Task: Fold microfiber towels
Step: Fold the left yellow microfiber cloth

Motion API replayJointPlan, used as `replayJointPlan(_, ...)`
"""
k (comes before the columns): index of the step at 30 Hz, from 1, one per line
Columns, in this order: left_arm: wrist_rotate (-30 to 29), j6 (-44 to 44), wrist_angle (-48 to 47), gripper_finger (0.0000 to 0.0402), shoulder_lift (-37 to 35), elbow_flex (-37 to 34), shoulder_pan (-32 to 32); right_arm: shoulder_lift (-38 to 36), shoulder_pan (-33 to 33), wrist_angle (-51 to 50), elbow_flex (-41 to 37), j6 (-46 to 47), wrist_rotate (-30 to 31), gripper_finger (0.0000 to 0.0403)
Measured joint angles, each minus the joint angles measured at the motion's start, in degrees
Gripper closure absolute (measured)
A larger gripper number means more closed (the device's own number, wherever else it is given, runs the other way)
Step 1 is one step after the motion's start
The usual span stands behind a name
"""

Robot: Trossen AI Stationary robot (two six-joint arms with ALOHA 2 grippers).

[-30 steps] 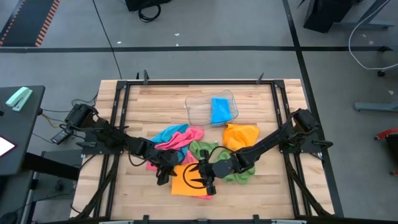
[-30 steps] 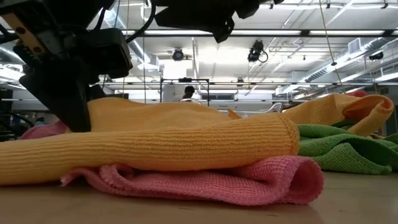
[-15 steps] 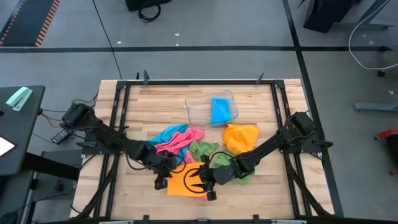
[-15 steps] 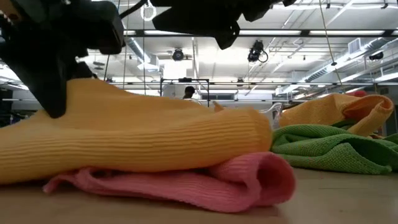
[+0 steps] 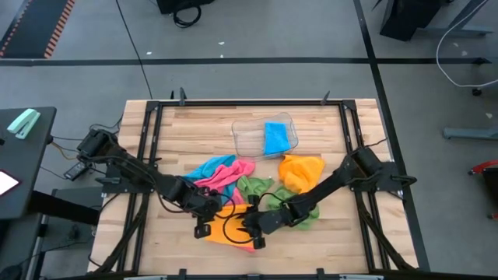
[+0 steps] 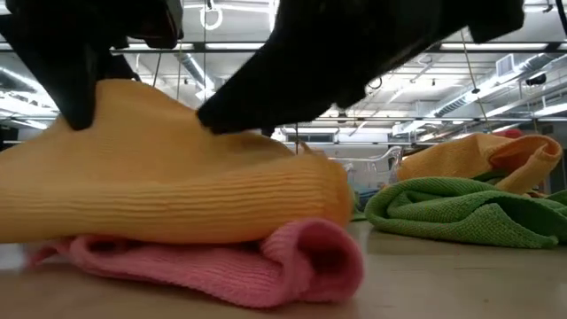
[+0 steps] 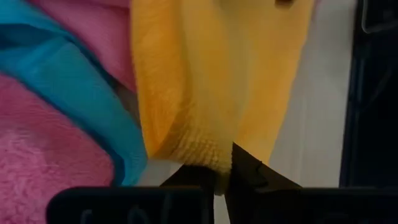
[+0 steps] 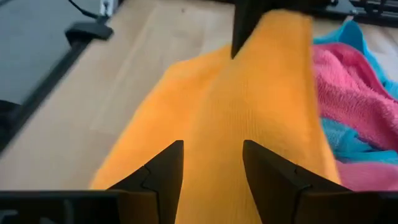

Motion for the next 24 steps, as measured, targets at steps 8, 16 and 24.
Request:
replayJointPlan(8,-0.6,-5.7,1.1,0.0374,0.6,-0.1,1.8,2.6,-3.2,-2.9,0.8,0.7,0.0,0.0228)
replayJointPlan(16,-1.0,-13.1,6.5,0.0369,0.5,-0.1,3.4,2.7,-4.6,-7.2,0.8,1.8,0.0,0.0228)
replayJointPlan(24,-3.0,-13.9,11.5,0.0377,2.2,-0.1,3.6,2.9,-4.9,-9.2,0.9,1.4,0.0,0.0228)
